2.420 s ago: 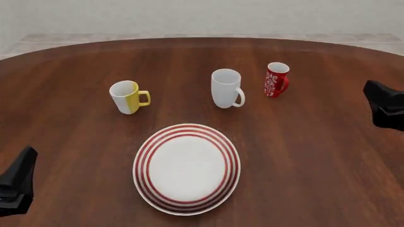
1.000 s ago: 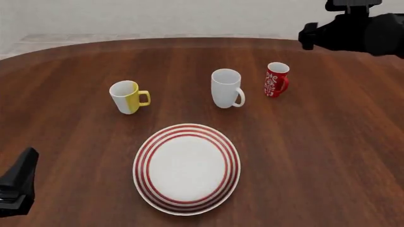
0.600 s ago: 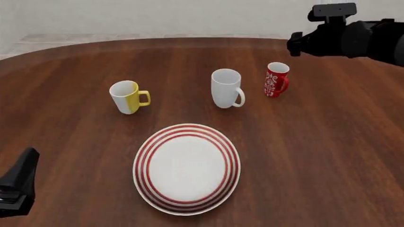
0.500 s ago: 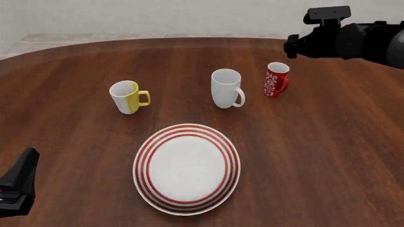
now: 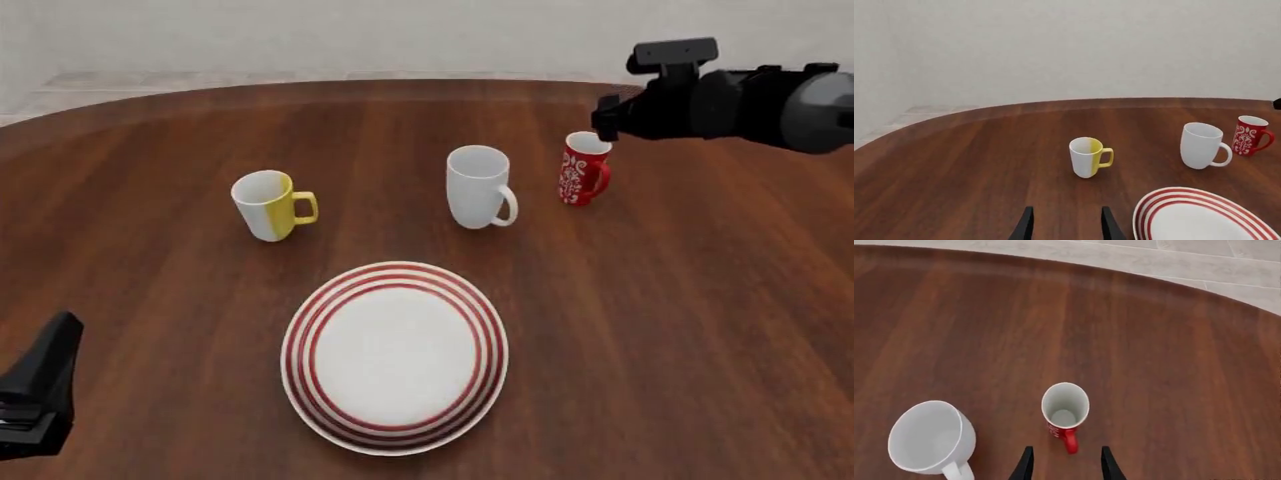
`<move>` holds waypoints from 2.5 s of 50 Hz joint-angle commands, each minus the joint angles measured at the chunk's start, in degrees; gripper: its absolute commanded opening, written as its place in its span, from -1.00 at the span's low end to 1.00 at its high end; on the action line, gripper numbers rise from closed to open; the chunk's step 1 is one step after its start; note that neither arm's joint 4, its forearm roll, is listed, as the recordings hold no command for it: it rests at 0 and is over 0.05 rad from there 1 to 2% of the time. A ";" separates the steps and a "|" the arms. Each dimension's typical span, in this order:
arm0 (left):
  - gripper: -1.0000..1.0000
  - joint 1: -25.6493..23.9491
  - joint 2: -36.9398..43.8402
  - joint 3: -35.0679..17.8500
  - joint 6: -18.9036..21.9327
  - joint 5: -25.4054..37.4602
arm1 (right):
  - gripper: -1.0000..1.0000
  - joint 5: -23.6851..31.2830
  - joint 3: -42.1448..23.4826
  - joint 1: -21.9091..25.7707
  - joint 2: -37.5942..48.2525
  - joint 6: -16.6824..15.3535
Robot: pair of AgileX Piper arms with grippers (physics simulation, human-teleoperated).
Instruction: Pick up the red mug and put it on the plate
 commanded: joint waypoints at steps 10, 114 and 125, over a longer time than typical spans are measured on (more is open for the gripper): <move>1.00 -0.09 -0.01 0.02 -0.02 0.14 | 1.00 0.03 -1.92 -0.57 3.39 -1.00; 1.00 -0.09 0.00 0.00 -0.60 -0.43 | 1.00 -0.75 -6.74 -1.14 15.59 -2.91; 1.00 0.11 0.03 -0.90 -0.84 0.41 | 1.00 -0.59 -7.78 -0.81 17.07 -2.91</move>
